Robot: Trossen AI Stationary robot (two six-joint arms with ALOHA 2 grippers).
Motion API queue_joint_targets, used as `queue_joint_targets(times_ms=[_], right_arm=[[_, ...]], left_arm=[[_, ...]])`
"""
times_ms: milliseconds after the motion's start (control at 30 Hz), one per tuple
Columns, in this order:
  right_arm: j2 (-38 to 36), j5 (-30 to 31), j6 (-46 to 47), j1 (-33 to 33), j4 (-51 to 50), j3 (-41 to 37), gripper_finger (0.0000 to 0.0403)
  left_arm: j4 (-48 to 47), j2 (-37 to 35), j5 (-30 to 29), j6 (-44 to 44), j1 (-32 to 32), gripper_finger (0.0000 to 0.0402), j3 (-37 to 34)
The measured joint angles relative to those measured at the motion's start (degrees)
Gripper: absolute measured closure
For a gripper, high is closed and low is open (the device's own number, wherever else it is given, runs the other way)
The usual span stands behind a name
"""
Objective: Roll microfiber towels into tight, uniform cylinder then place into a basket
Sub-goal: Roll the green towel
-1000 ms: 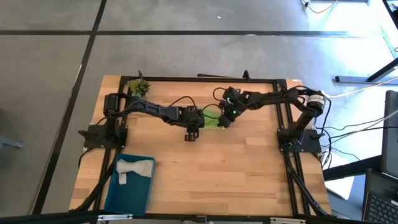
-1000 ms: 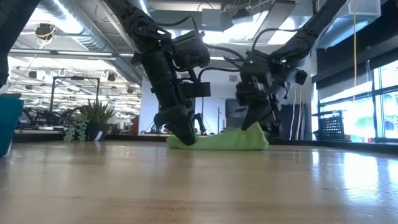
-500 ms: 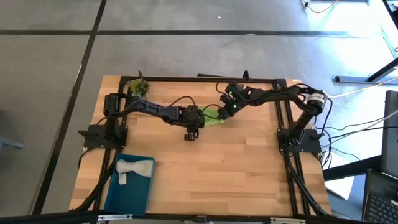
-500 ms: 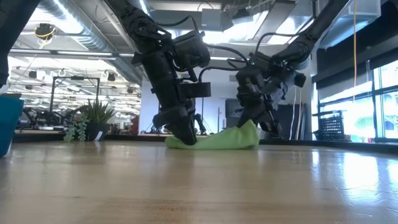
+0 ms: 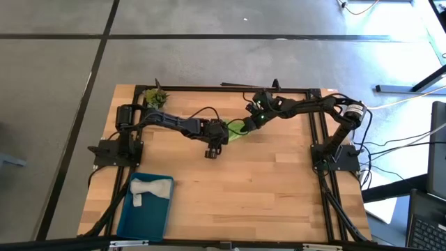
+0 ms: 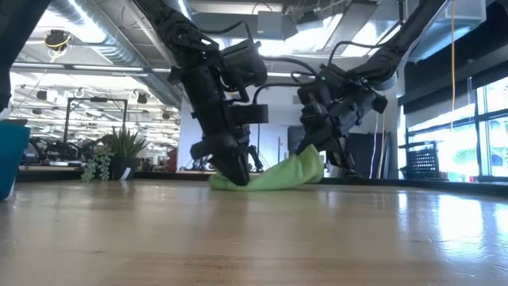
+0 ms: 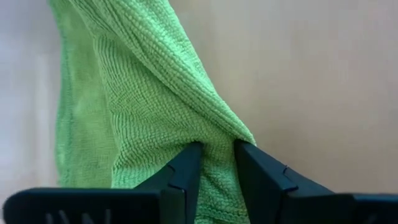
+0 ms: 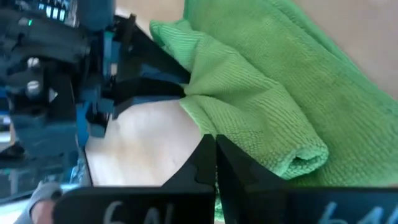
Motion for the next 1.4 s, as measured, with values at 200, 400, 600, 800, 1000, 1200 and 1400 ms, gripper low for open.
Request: queue_joint_targets(times_ms=[200, 400, 600, 800, 1000, 1200, 1400], right_arm=[[0.0, -1.98, 1.03, 2.58, -0.17, 0.0, 0.04], [0.01, -0.43, 2.84, 3.51, -0.12, 0.0, 0.04], [0.02, 2.45, 4.87, 3.47, -0.06, 0.02, 0.04], [0.05, 4.08, 7.1, 3.31, 0.02, 0.02, 0.04], [0.05, 5.17, 7.25, 3.3, 0.31, 0.02, 0.04], [0.05, 4.1, 7.19, 4.89, 0.26, 0.04, 0.04], [0.05, 5.67, 8.41, 5.39, 0.21, 0.04, 0.04]], left_arm=[[-3.3, -0.2, 1.11, -0.24, -1.87, 0.0331, 0.15], [-3.69, -0.2, 0.51, -0.24, -4.65, 0.0356, 0.15], [-3.69, -0.2, -0.21, -0.24, -5.78, 0.0369, 0.15], [-3.69, -0.2, 0.07, 0.94, -5.78, 0.0372, 0.15], [-3.69, -0.2, 0.31, 0.93, -6.29, 0.0381, 0.15], [-3.88, -0.2, 0.19, 0.75, -8.9, 0.0399, 0.17], [-3.78, -0.2, -0.43, 0.68, -10.74, 0.0401, 0.17]])
